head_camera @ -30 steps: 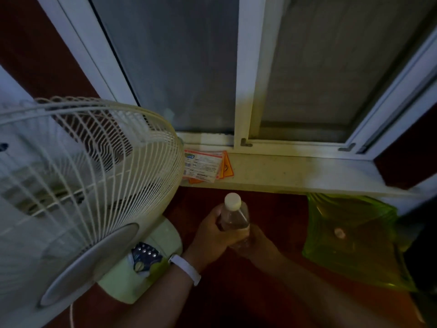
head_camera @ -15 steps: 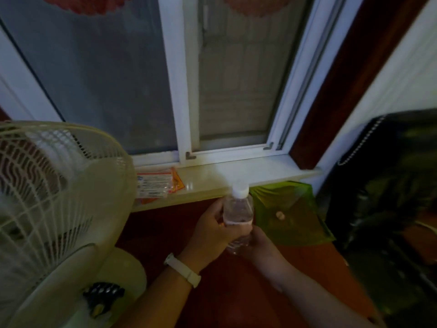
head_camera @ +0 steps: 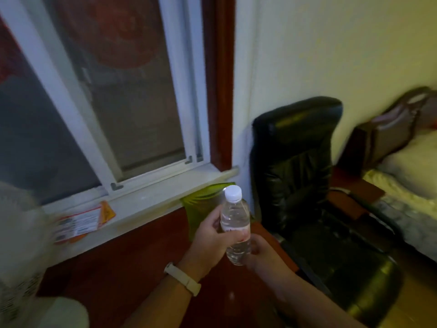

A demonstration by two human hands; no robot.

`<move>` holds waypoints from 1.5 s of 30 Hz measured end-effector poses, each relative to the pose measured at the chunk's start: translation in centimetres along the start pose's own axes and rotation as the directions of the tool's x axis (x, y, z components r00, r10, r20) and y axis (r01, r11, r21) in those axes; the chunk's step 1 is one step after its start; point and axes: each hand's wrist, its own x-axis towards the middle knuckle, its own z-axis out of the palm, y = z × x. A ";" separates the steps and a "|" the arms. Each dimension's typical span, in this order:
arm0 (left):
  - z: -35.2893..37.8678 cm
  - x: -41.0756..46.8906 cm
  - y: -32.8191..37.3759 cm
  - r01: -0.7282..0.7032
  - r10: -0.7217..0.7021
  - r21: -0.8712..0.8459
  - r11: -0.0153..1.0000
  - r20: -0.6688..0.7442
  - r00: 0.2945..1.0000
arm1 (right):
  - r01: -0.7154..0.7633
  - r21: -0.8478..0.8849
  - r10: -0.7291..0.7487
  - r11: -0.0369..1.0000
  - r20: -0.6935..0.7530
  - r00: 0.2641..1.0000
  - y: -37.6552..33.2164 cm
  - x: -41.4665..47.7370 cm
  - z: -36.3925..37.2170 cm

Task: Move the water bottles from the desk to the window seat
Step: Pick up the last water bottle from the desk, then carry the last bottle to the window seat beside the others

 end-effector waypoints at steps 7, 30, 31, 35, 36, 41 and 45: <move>14.3 -1.4 0.5 -0.016 0.006 0.042 0.999 0.226 0.974 | -0.054 0.134 0.076 0.990 -0.167 0.983 3.3 -7.9 -12.3; 54.4 -4.2 -0.8 0.034 -0.063 0.054 0.998 0.894 0.443 | 0.158 0.393 0.241 0.906 -0.786 0.570 15.5 -28.0 -39.1; 56.1 -4.0 -1.0 0.032 -0.057 0.048 0.998 0.908 0.416 | 0.158 0.398 0.255 0.904 -0.796 0.549 16.2 -28.2 -40.4; 62.8 -2.4 -1.9 0.031 -0.053 0.045 0.999 0.943 0.328 | 0.172 0.429 0.306 0.887 -0.824 0.478 17.7 -28.3 -45.8; 64.4 -1.8 -2.1 0.033 -0.052 0.044 0.998 0.949 0.309 | 0.180 0.431 0.311 0.884 -0.832 0.460 17.8 -28.2 -47.2; 73.0 1.2 -2.7 -0.012 -0.028 0.031 0.999 0.974 0.227 | 0.205 0.434 0.337 0.877 -0.860 0.382 18.3 -27.8 -54.3; 79.9 3.0 -2.1 -0.012 -0.029 0.032 0.999 0.988 0.154 | 0.219 0.423 0.356 0.879 -0.889 0.288 18.2 -27.9 -60.1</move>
